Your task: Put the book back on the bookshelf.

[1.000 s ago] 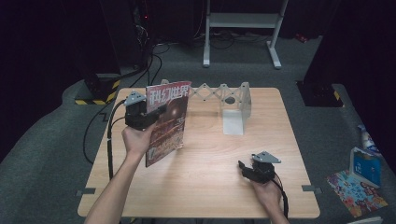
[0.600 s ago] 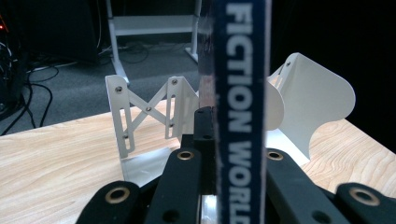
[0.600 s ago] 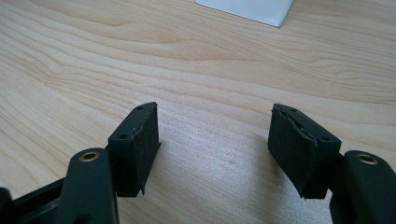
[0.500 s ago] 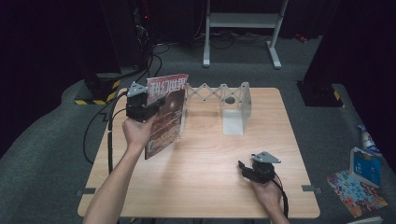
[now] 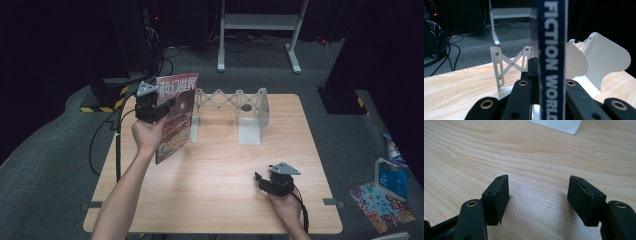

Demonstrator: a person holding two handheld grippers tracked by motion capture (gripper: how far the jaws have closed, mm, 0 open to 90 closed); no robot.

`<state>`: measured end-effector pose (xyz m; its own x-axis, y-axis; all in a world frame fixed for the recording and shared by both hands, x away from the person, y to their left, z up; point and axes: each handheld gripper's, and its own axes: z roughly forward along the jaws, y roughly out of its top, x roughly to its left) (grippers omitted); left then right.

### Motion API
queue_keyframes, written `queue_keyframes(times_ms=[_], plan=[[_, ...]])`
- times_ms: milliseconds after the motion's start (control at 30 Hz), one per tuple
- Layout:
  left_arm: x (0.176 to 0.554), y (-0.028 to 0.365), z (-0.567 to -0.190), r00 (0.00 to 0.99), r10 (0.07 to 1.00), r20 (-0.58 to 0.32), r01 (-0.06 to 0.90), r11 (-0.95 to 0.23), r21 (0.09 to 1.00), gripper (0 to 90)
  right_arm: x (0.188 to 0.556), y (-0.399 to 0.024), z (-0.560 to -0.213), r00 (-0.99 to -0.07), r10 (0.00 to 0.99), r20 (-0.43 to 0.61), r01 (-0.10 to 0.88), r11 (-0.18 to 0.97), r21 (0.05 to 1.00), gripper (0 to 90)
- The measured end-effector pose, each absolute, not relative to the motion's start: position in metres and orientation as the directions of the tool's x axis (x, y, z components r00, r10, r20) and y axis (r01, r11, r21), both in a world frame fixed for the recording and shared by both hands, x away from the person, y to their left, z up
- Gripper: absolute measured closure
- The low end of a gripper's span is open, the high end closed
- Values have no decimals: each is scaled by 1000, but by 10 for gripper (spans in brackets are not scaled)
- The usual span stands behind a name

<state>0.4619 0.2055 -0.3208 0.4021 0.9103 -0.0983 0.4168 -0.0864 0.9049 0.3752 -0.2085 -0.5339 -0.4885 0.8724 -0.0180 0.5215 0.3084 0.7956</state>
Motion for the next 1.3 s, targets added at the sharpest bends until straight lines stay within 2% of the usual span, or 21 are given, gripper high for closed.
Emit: queue_keyframes(times_ms=[867, 1300], plan=[[482, 186, -340, 371, 928, -47, 387, -109, 915, 839, 375, -208, -534, -496, 868, -19, 518, 314, 796, 338], [490, 184, -359, 358, 931, -72, 356, -64, 932, 839, 374, -208, -534, -494, 869, -16, 520, 310, 796, 337]])
